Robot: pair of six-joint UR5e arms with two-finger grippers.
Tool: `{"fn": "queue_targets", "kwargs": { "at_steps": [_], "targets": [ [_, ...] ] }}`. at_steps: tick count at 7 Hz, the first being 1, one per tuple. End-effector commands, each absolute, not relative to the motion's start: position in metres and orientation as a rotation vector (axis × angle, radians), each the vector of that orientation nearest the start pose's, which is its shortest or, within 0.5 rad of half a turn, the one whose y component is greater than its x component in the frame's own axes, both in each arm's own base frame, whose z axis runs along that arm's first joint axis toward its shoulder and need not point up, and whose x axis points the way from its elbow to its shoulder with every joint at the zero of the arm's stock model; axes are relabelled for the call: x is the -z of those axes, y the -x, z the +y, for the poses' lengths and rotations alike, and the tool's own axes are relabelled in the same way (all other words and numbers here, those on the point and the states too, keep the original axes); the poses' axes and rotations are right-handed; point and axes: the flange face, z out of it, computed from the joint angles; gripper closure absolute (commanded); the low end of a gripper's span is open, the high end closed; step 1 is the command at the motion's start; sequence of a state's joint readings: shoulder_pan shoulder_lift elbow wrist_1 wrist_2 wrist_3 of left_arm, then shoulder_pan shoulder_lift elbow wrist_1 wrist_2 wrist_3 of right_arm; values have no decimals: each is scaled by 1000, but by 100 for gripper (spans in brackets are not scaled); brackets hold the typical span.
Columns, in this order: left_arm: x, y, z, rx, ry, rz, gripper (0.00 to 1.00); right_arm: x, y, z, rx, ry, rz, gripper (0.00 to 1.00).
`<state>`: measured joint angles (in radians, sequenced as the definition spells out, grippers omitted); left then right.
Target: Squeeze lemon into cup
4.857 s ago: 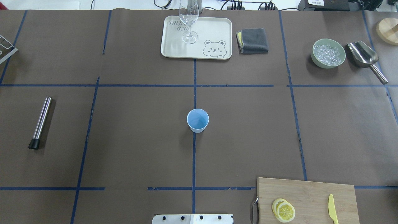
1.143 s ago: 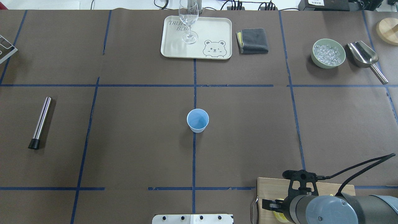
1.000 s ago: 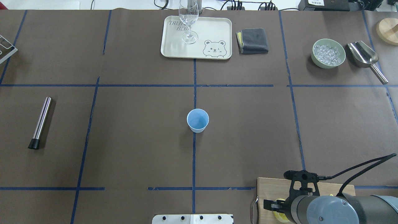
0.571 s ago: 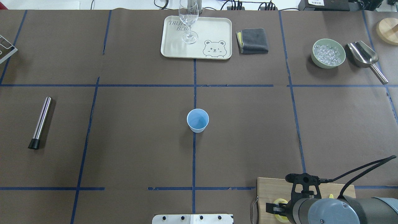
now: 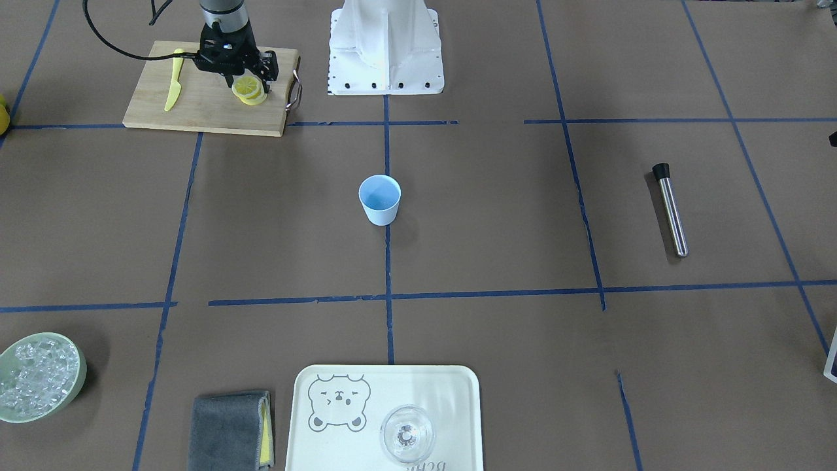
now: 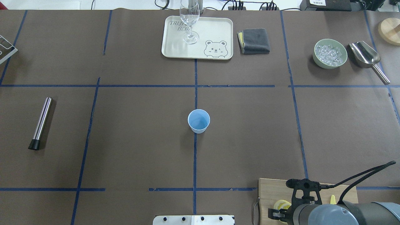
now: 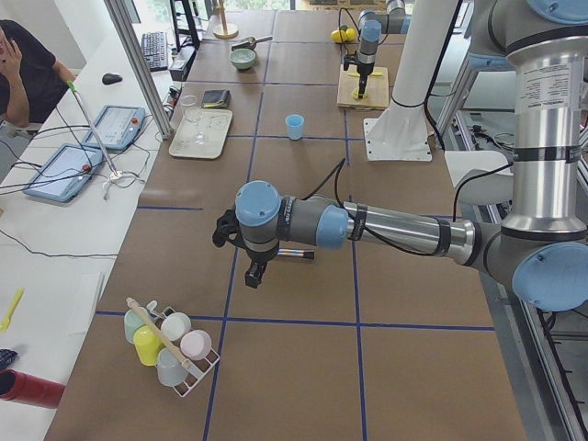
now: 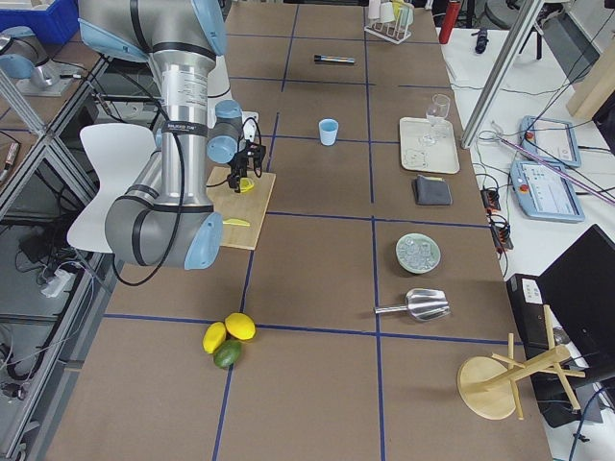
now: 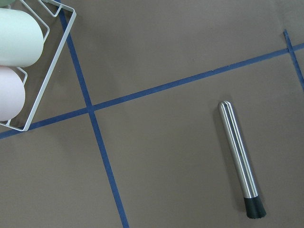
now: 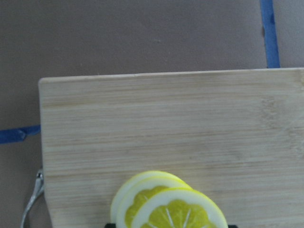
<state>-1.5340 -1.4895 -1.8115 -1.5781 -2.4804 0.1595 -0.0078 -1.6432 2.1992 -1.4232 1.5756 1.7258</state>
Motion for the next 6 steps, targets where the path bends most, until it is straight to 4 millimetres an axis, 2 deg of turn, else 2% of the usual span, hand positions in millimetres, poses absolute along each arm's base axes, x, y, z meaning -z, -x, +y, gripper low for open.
{"fn": "queue_targets", "kwargs": {
  "at_steps": [1,2,6],
  "targets": [
    [-568,38,-463,-258,-210,899,0,-387,444,-129,-141,64,-709,49],
    [-567,38,-463,-259,-213,899,0,-385,443,-130,-143,65,-714,58],
    [-566,38,-461,-258,-213,914,0,-374,436,-132,-150,62,-737,58]
  ]
}}
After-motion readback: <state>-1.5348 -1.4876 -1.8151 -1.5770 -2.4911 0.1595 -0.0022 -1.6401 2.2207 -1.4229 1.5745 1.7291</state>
